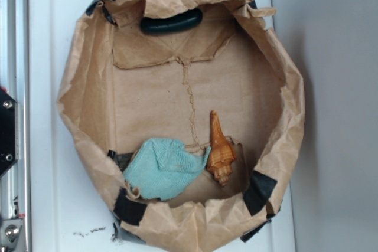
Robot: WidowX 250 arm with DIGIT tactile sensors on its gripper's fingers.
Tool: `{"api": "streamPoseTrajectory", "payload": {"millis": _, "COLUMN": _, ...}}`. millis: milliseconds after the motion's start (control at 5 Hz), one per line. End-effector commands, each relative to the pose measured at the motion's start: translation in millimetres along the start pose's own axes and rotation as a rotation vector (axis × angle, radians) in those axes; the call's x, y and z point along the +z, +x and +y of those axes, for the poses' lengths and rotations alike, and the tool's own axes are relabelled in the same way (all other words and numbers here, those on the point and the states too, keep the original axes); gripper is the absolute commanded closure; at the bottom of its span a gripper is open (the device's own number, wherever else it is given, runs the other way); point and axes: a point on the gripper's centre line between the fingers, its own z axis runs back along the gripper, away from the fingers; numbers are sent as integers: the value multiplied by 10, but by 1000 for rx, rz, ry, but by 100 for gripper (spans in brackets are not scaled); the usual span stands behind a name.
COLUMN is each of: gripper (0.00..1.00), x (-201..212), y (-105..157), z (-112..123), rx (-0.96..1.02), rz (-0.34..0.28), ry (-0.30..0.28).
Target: Grab the plastic pickle.
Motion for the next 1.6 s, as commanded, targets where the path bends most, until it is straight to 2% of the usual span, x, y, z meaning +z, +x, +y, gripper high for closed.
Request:
{"api": "streamPoseTrajectory", "payload": {"millis": 0, "gripper": 0, "x": 0, "y": 0, "z": 0, "rx": 0, "rz": 0, "ry": 0}}
{"api": "streamPoseTrajectory", "payload": {"millis": 200, "gripper": 0, "x": -26, "y": 234, "z": -133, "rx": 25, "rz": -2, "ry": -20}}
{"api": "streamPoseTrajectory", "payload": {"millis": 600, "gripper": 0, "x": -233, "y": 719, "z": -332, "rx": 86, "rz": -29, "ry": -4}}
{"api": "streamPoseTrajectory", "payload": {"millis": 800, "gripper": 0, "x": -565, "y": 978, "z": -315, "rx": 104, "rz": -19, "ry": 36}}
{"api": "streamPoseTrajectory", "payload": {"millis": 1000, "gripper": 0, "x": -837, "y": 1180, "z": -174, "rx": 150, "rz": -1, "ry": 95}}
{"api": "streamPoseTrajectory", "payload": {"millis": 1200, "gripper": 0, "x": -821, "y": 1187, "z": -66, "rx": 241, "rz": 65, "ry": 63}}
{"api": "streamPoseTrajectory", "payload": {"millis": 1400, "gripper": 0, "x": -821, "y": 1187, "z": -66, "rx": 241, "rz": 65, "ry": 63}}
